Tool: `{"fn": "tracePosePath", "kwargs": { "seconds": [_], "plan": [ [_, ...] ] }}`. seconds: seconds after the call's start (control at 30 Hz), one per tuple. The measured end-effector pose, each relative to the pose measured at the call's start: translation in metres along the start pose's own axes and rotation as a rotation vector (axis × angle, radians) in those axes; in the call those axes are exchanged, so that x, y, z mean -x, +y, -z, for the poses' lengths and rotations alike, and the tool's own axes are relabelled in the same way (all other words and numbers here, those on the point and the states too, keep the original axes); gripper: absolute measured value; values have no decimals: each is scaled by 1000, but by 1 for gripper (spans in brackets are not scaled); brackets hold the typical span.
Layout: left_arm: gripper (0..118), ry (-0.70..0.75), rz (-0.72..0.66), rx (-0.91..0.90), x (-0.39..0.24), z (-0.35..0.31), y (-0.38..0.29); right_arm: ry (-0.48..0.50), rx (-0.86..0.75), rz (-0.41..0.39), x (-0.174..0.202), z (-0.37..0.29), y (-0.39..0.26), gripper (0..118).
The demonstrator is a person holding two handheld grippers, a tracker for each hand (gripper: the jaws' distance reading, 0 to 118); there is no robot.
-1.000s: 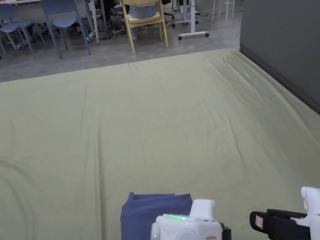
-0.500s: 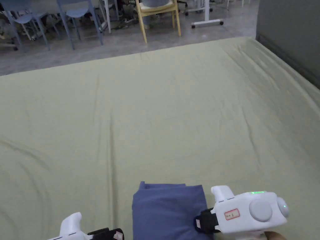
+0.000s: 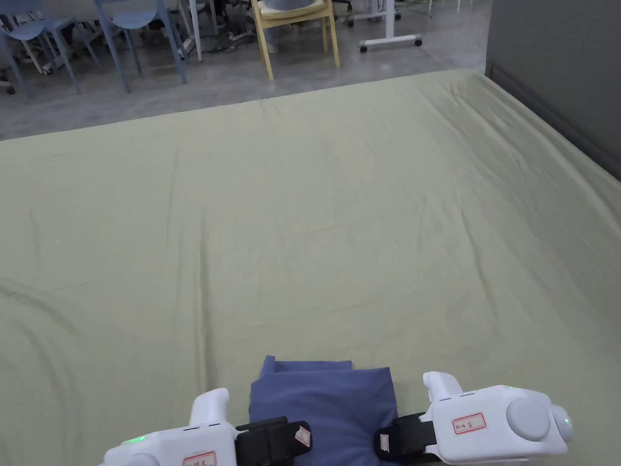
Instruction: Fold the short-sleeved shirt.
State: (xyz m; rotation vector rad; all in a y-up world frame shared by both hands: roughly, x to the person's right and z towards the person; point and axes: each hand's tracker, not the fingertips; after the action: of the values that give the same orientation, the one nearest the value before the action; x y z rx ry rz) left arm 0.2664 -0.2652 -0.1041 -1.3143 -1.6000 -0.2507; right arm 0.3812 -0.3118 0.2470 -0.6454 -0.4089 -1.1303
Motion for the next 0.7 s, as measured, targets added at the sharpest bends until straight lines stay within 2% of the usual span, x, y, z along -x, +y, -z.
{"fn": "tracePosePath", "kwargs": {
  "seconds": [0.03, 0.13, 0.17, 0.2, 0.23, 0.27, 0.33, 0.4, 0.5, 0.53, 0.6, 0.7],
  "plan": [
    [118, -27, -27, 22, -4, 36, -25, 3, -2, 3, 0, 0, -1, 3],
    [118, -22, -73, -5, -11, 61, -34, 7, -8, 6, -1, 1, -2, 3],
    [102, 10, -90, -69, -5, 44, -25, 9, -11, 10, -1, 0, -2, 3],
    [58, 49, -92, -91, -5, 39, -24, 7, -14, 18, -2, 0, -3, 3],
    [42, 40, -90, -69, -4, 37, -25, 34, -25, 40, -3, -1, -4, 3],
    [42, 10, -133, -51, -5, 36, -26, 16, -25, 42, -1, -1, -5, 3],
    [42, 34, -68, -21, -9, 26, -22, -11, -26, 15, 8, -3, -7, 3],
    [42, 46, 5, -13, -12, 13, -19, -91, -45, -70, 34, -8, -8, 3],
    [42, 70, 6, -14, -3, -19, -12, -196, -172, -210, 84, -22, -11, 3],
    [42, 112, 23, -18, 5, -32, -10, -263, -221, -261, 109, -25, -9, 3],
    [42, 185, 50, -20, 26, -58, -4, -336, -313, -362, 150, -27, -6, 3],
    [42, 249, -6, -12, 72, -99, 0, -448, -413, -425, 219, -12, 1, 5]
  ]
}}
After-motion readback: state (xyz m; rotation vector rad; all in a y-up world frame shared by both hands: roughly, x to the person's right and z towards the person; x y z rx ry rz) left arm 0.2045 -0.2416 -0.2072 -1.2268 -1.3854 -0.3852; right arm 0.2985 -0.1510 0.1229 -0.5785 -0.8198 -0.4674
